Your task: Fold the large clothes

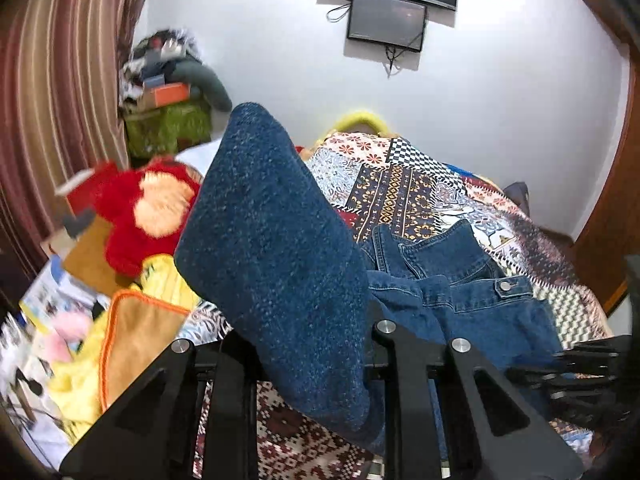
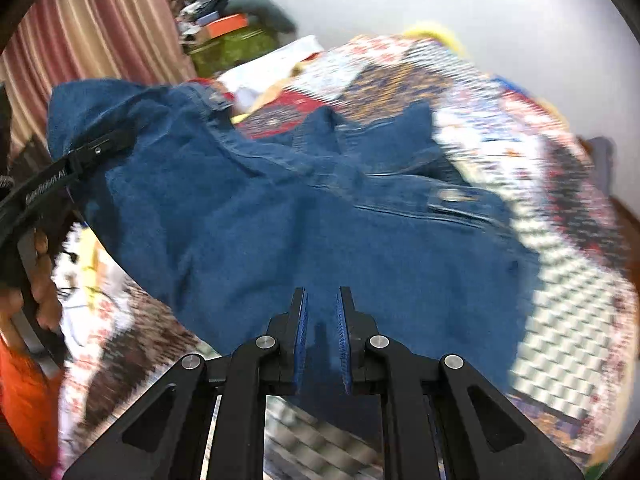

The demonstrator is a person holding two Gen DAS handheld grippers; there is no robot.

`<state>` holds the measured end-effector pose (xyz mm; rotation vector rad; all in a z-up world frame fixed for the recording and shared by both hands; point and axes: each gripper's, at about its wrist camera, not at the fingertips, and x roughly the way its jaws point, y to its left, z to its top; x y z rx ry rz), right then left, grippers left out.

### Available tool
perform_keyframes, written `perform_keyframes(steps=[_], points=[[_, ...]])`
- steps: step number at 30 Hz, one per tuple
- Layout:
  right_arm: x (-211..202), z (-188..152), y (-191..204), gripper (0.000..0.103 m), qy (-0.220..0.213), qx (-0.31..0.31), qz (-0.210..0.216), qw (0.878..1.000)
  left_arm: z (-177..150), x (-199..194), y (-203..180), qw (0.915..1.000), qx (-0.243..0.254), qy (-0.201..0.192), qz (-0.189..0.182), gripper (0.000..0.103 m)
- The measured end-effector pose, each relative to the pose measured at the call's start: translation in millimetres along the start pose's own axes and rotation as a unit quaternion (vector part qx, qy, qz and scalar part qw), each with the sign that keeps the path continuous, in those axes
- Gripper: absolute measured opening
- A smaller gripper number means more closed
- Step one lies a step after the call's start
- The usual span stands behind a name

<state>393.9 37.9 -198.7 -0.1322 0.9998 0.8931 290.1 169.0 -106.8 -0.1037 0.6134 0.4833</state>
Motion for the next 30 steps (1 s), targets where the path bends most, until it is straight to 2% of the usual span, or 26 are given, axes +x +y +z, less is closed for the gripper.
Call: perform_keyframes(steps=[3, 4, 6, 8, 10, 12, 14, 17, 20, 21, 24, 28, 30], points=[[39, 12, 15, 0.009, 0.036, -0.002, 0.047, 0.998, -2, 3, -10, 0.9999, 0.015, -0.006, 0.006, 0.021], [50, 14, 18, 0.009, 0.05, -0.004, 0.052, 0.997, -2, 5, -14, 0.9998, 0.02, -0.007, 0.006, 0.021], [88, 16, 23, 0.009, 0.104, -0.014, 0.059, 0.993, -3, 6, -20, 0.9996, 0.029, 0.002, -0.004, 0.021], [109, 16, 22, 0.009, 0.123, -0.008, 0.071, 0.99, -7, 16, -30, 0.9989, 0.045, 0.012, -0.006, 0.021], [113, 16, 16, 0.009, 0.124, 0.005, 0.092, 0.988, -11, 21, -43, 0.9975, 0.07, 0.004, 0.002, 0.021], [111, 16, 6, 0.009, 0.127, 0.02, 0.118, 0.985, -9, 19, -53, 0.997, 0.077, -0.002, -0.011, 0.02], [107, 14, -8, 0.009, 0.133, 0.049, 0.12, 0.983, -4, 14, -69, 0.9955, 0.091, -0.012, -0.024, 0.02], [84, 6, -32, 0.009, 0.106, 0.07, 0.096, 0.987, 3, 9, -96, 0.9916, 0.119, -0.022, -0.044, 0.02], [38, -2, -53, 0.009, 0.05, 0.036, 0.029, 0.998, 11, 5, -131, 0.9864, 0.144, -0.033, -0.071, 0.02], [18, -6, -65, 0.009, 0.035, 0.026, -0.008, 0.999, 12, 2, -143, 0.9842, 0.151, -0.038, -0.084, 0.02], [-28, -20, -101, 0.009, 0.005, 0.045, -0.068, 0.997, 8, -5, -177, 0.9754, 0.179, -0.046, -0.12, 0.02], [-78, -48, -148, 0.009, -0.015, 0.095, -0.092, 0.991, -24, -2, -235, 0.9507, 0.265, -0.031, -0.158, 0.02], [-94, -59, -161, 0.009, -0.015, 0.096, -0.127, 0.987, -51, 5, -261, 0.9353, 0.309, 0.002, -0.173, 0.02]])
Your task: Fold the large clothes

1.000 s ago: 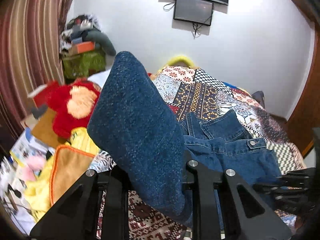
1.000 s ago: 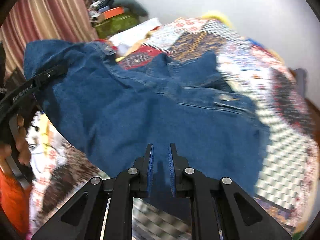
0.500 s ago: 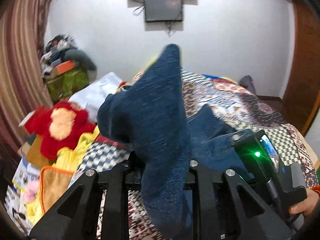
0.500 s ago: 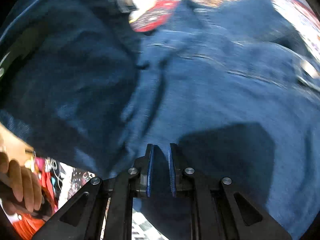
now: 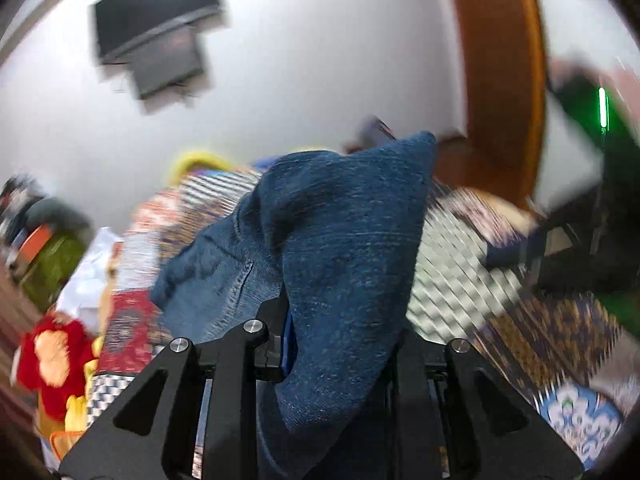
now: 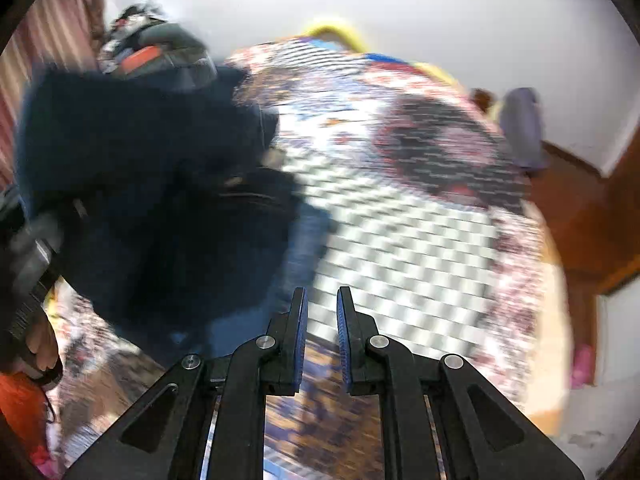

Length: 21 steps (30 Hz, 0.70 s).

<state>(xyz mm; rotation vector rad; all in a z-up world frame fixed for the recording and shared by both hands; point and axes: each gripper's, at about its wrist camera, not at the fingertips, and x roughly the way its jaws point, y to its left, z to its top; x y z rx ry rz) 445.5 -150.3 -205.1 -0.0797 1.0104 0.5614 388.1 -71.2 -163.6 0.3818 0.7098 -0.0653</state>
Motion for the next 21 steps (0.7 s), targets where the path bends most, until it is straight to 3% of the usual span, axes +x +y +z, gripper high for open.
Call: perform_keyframes(steps=[3, 6, 10, 13, 17, 21], points=[[-20, -16, -25, 0.009, -0.002, 0.002, -0.055, 0.998, -20, 21, -36, 0.9971, 0.046, 0.056, -0.021, 0.022], [-34, -36, -41, 0.009, -0.002, 0.019, -0.057, 0.998, -40, 32, -55, 0.9934, 0.064, 0.094, -0.02, 0.028], [-43, -59, -47, 0.009, -0.004, 0.037, -0.042, 0.998, -49, 24, -55, 0.9919, 0.043, 0.113, -0.037, 0.032], [-45, -69, -50, 0.009, -0.013, 0.06, -0.017, 0.998, -50, 16, -43, 0.9884, 0.014, 0.125, -0.085, 0.044], [-44, -73, -44, 0.009, -0.027, 0.12, 0.056, 0.991, -56, -4, -32, 0.9812, -0.033, 0.132, -0.138, 0.061], [-45, -65, -29, 0.01, -0.036, 0.145, 0.101, 0.984, -58, -30, -8, 0.9752, -0.085, 0.129, -0.158, 0.073]])
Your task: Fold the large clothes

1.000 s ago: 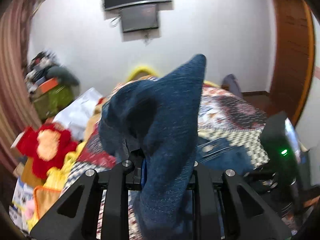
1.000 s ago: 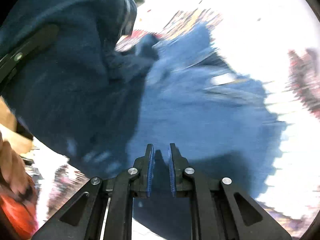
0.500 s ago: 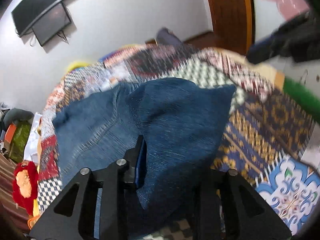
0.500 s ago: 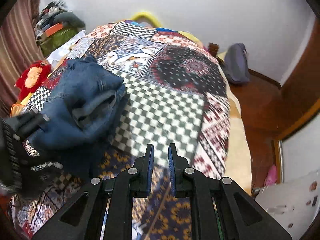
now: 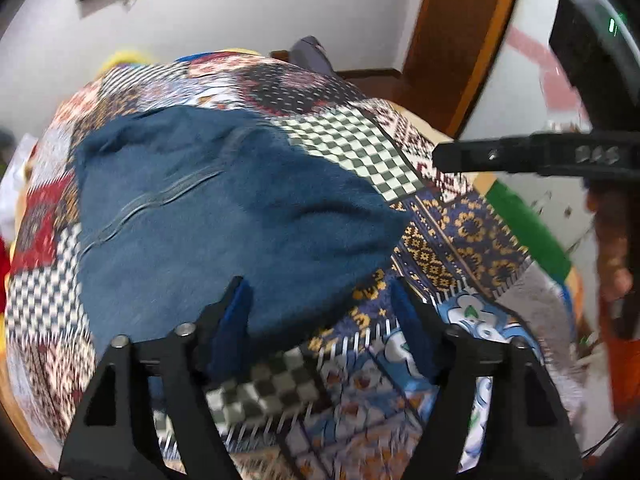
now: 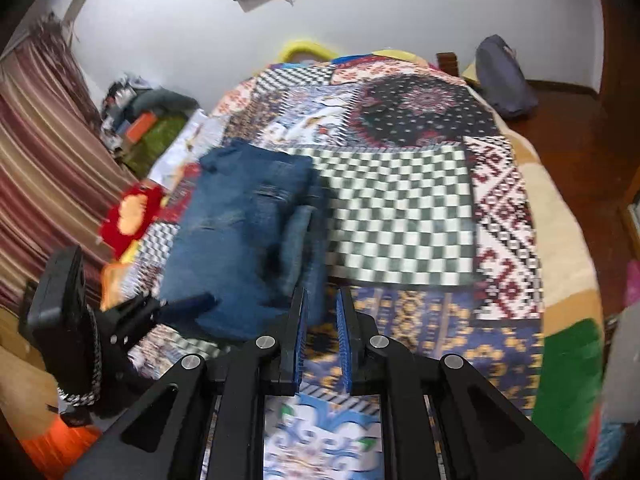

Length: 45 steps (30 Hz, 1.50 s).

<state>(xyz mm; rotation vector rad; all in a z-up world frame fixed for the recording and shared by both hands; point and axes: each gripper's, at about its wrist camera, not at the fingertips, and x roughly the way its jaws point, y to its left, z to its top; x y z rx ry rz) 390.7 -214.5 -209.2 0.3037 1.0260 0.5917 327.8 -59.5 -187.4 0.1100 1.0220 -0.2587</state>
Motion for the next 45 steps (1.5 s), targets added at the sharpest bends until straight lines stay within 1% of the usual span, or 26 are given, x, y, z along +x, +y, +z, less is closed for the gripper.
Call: perform_keyframes(steps=[2, 5, 8, 9, 11, 13, 15, 16, 17, 18, 19, 20, 21, 22, 23, 26, 28, 33, 35, 36, 37, 39, 40, 41, 42, 45], points=[[3, 3, 8, 0.01, -0.001, 0.002, 0.006, 1.0, -5, -22, 15, 0.9995, -0.019, -0.026, 0.0, 0.074], [10, 8, 23, 0.01, 0.005, -0.007, 0.017, 1.0, -9, -47, 44, 0.9966, -0.044, -0.052, 0.047, 0.079], [19, 13, 46, 0.01, 0.005, -0.041, 0.01, 0.999, -11, -58, 72, 0.9919, -0.063, -0.064, 0.09, 0.089], [21, 13, 54, 0.01, 0.002, -0.05, 0.007, 0.999, -11, -59, 82, 0.9899, -0.072, -0.066, 0.103, 0.089], [24, 14, 65, 0.01, -0.005, -0.068, 0.0, 0.998, -12, -58, 101, 0.9864, -0.093, -0.064, 0.119, 0.089], [32, 14, 78, 0.01, -0.004, -0.089, -0.001, 0.996, -13, -51, 116, 0.9849, -0.113, -0.056, 0.119, 0.089], [46, 12, 87, 0.01, 0.009, -0.106, -0.001, 0.994, -17, -33, 128, 0.9841, -0.129, -0.034, 0.117, 0.091], [55, 10, 89, 0.01, 0.014, -0.115, -0.012, 0.993, -21, -22, 131, 0.9828, -0.137, -0.018, 0.123, 0.092], [65, 8, 89, 0.009, 0.015, -0.126, -0.039, 0.991, -27, -6, 136, 0.9812, -0.145, 0.011, 0.126, 0.093], [72, 7, 87, 0.009, 0.013, -0.134, -0.063, 0.989, -32, 2, 139, 0.9813, -0.151, 0.021, 0.118, 0.096], [85, 6, 83, 0.009, 0.015, -0.147, -0.106, 0.983, -38, 9, 142, 0.9816, -0.162, 0.018, 0.1, 0.098], [97, 5, 77, 0.009, 0.027, -0.151, -0.125, 0.98, -43, 12, 146, 0.9801, -0.178, 0.015, 0.088, 0.103], [111, 3, 66, 0.009, 0.056, -0.142, -0.123, 0.981, -46, 14, 148, 0.9796, -0.186, 0.014, 0.075, 0.103], [118, 2, 58, 0.01, 0.07, -0.131, -0.116, 0.982, -49, 15, 151, 0.9799, -0.188, 0.013, 0.064, 0.103], [121, 1, 48, 0.01, 0.076, -0.114, -0.1, 0.986, -50, 16, 151, 0.9802, -0.187, 0.011, 0.063, 0.103], [115, 1, 33, 0.01, 0.073, -0.091, -0.057, 0.992, -54, 16, 148, 0.9817, -0.177, 0.005, 0.07, 0.103], [113, 1, 25, 0.01, 0.079, -0.076, -0.043, 0.993, -55, 13, 143, 0.9825, -0.168, 0.002, 0.08, 0.103], [112, -3, 19, 0.011, 0.082, -0.072, -0.035, 0.993, -57, 7, 133, 0.9837, -0.144, -0.006, 0.107, 0.103], [111, -6, 16, 0.011, 0.084, -0.067, -0.036, 0.994, -58, 6, 134, 0.9835, -0.143, -0.008, 0.111, 0.103], [110, -7, 15, 0.016, 0.086, -0.066, -0.039, 0.993, -59, 6, 134, 0.9831, -0.145, -0.007, 0.112, 0.103], [108, -10, 14, 0.047, 0.087, -0.067, -0.05, 0.993, -59, 6, 134, 0.9827, -0.146, -0.007, 0.115, 0.103], [104, -15, 7, 0.093, 0.075, -0.076, -0.133, 0.985, -60, 6, 136, 0.9822, -0.15, -0.006, 0.113, 0.103], [100, -19, 2, 0.092, 0.062, -0.081, -0.141, 0.985, -61, 5, 137, 0.9815, -0.155, -0.004, 0.112, 0.103], [97, -21, 0, 0.092, 0.063, -0.079, -0.13, 0.986, -61, 3, 137, 0.981, -0.16, -0.002, 0.11, 0.103], [94, -24, -8, 0.092, 0.076, -0.062, -0.115, 0.989, -62, 0, 137, 0.9807, -0.163, -0.001, 0.107, 0.103], [81, -27, -18, 0.091, 0.078, -0.038, -0.108, 0.99, -62, -11, 137, 0.9808, -0.161, 0.006, 0.11, 0.103]])
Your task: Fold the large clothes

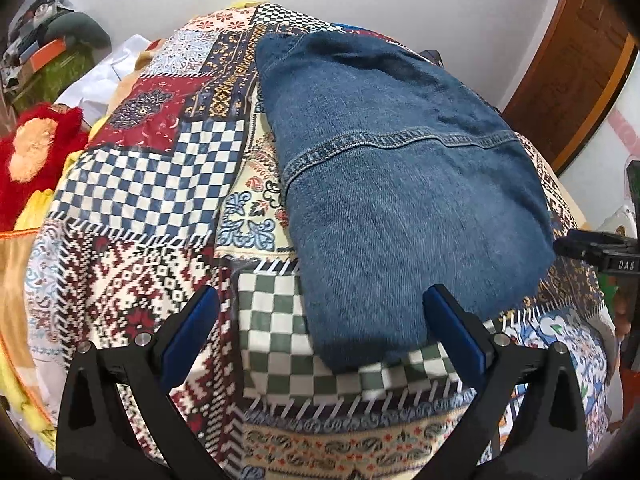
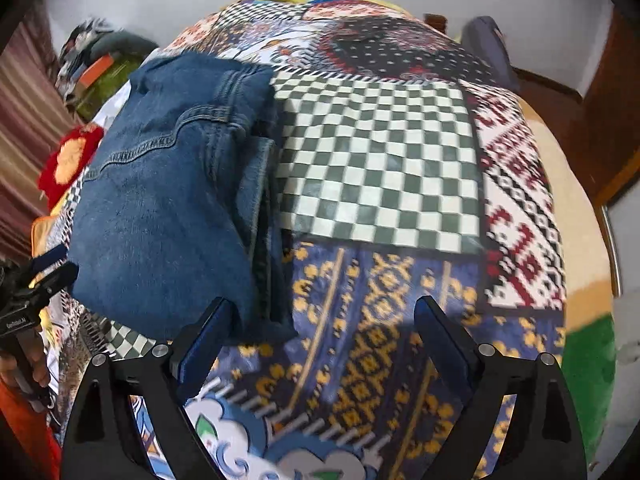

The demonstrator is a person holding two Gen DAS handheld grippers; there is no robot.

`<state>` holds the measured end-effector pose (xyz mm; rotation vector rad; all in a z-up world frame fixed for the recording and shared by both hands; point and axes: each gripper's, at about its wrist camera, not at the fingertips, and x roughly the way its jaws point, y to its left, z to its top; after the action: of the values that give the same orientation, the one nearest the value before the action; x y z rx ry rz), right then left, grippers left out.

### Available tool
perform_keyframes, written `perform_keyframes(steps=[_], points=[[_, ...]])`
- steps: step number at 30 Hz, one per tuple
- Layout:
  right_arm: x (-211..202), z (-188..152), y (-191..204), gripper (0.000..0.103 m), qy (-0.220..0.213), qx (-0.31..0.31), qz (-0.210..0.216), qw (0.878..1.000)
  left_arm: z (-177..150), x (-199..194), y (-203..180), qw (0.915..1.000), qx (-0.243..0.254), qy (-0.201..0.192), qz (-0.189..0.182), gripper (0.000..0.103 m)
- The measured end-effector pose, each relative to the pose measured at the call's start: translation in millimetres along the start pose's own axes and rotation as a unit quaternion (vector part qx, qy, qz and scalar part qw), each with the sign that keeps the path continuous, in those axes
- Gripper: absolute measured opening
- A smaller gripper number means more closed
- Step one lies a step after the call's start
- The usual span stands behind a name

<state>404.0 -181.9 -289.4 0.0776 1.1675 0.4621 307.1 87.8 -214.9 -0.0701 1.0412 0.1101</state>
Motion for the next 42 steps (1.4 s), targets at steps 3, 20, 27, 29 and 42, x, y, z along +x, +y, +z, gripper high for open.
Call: perform_keyframes(steps=[3, 20, 27, 29, 42], points=[[-17, 3, -3, 0.091, -0.018, -0.004, -0.007, 1.0, 8, -13, 2, 0.9992, 0.007, -0.01, 0.038, 0.103], [-28, 103, 71, 0.092, -0.068, -0.077, 0.068, 0.992, 103, 25, -12, 0.9955, 0.087, -0.006, 0.036, 0.103], [36, 135, 79, 0.092, -0.01, -0.068, 0.094, 0.993, 138, 77, -24, 0.9917, 0.122, -0.002, 0.041, 0.103], [57, 138, 74, 0.092, 0.015, -0.042, 0.108, 0.993, 148, 91, -21, 0.9933, 0.111, -0.001, 0.03, 0.103], [70, 157, 41, 0.092, 0.02, 0.014, 0.099, 0.995, 193, 107, 0, 0.9995, 0.019, -0.008, 0.025, 0.103]])
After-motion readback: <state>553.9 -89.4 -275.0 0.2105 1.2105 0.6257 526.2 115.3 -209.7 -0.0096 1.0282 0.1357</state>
